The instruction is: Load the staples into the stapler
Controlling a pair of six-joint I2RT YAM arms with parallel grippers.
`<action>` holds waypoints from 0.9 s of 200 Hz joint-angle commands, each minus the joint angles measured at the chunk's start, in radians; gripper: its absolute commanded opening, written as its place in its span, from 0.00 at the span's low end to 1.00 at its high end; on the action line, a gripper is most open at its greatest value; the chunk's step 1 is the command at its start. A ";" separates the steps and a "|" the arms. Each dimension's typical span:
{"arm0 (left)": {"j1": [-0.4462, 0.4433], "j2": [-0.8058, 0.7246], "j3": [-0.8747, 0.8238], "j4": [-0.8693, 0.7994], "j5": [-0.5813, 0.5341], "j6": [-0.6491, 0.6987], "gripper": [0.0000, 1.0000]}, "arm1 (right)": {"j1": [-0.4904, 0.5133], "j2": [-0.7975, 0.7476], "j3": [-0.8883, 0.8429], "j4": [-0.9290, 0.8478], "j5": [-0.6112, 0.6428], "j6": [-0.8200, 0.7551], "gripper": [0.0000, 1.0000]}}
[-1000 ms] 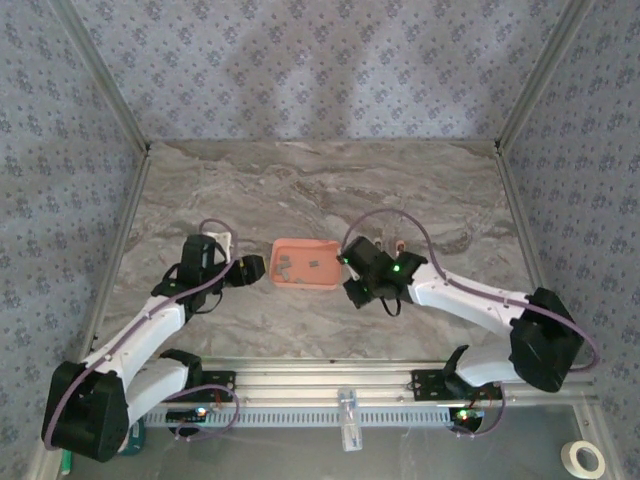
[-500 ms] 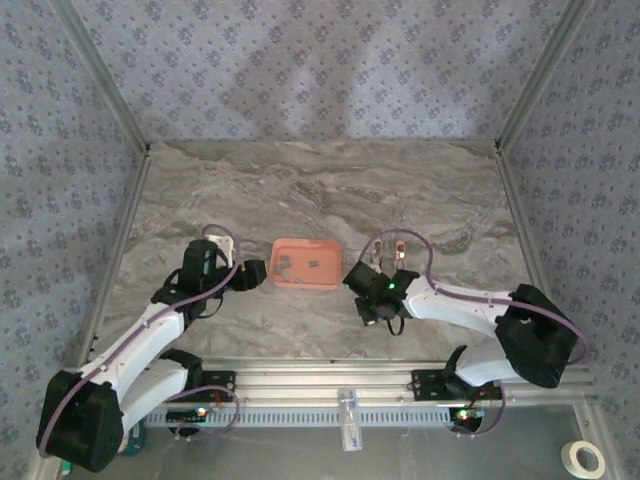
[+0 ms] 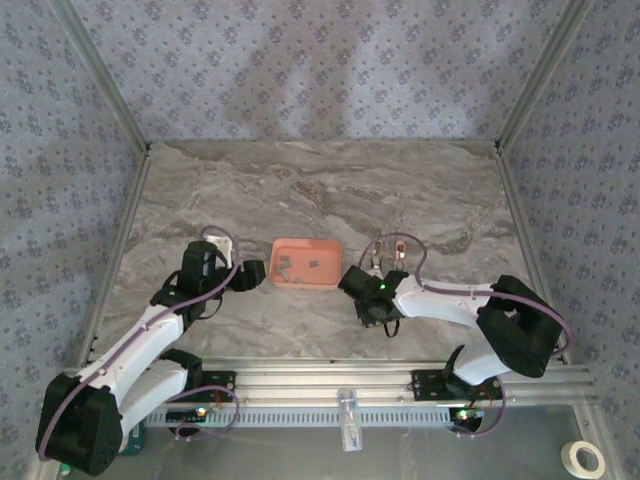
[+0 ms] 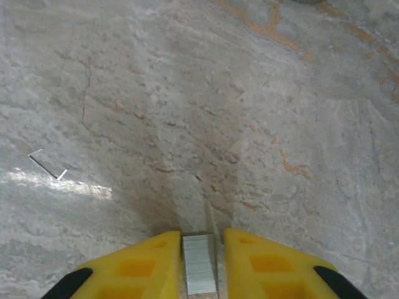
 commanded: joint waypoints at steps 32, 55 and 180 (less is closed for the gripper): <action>-0.006 -0.015 -0.010 0.023 -0.008 0.016 0.72 | -0.018 -0.062 0.108 -0.233 -0.054 0.036 0.35; -0.006 -0.013 -0.011 0.027 -0.007 0.015 0.72 | -0.064 -0.058 0.113 -0.239 -0.146 0.034 0.36; -0.006 0.009 -0.011 0.033 -0.007 0.018 0.72 | -0.108 0.096 0.113 -0.155 -0.205 -0.012 0.32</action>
